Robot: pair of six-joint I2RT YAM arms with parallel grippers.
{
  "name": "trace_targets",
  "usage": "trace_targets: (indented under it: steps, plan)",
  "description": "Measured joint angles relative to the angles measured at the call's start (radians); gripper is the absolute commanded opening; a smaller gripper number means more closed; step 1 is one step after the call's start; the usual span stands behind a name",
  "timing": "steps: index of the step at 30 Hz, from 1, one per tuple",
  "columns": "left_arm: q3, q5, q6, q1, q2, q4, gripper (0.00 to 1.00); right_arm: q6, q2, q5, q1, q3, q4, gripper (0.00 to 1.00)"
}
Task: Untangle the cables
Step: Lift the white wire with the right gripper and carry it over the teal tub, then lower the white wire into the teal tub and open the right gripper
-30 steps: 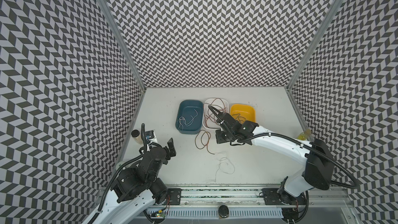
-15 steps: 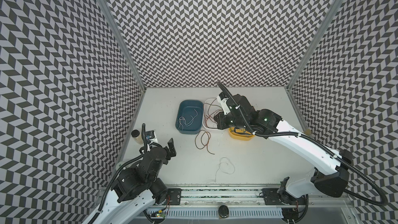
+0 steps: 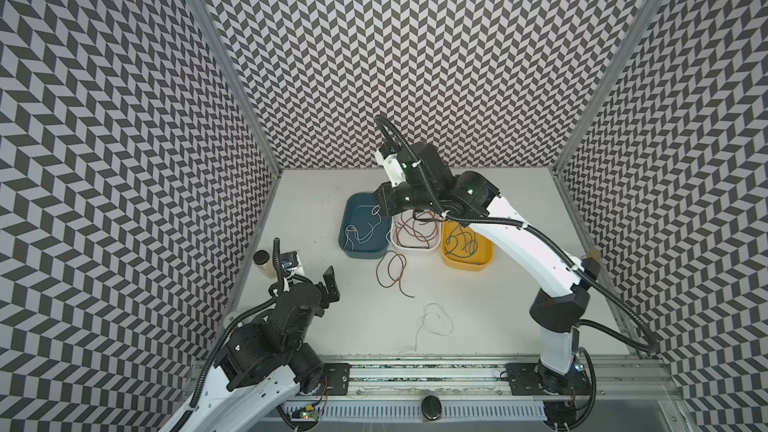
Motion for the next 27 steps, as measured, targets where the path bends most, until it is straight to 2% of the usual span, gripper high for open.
trace_targets:
  steps: [14, 19, 27]
  plan:
    - [-0.001, 0.011, 0.003, 0.01, 0.0, 0.005, 1.0, -0.027, 0.233, -0.224, -0.093, 0.093, 0.158, 0.0]
    - [-0.003, 0.018, 0.005, 0.01, 0.0, 0.007, 1.0, -0.027, 0.332, -0.272, -0.122, 0.151, 0.19, 0.0]
    - [-0.005, 0.021, 0.006, 0.016, -0.007, 0.008, 1.0, -0.023, 0.382, -0.306, -0.143, 0.143, 0.229, 0.0]
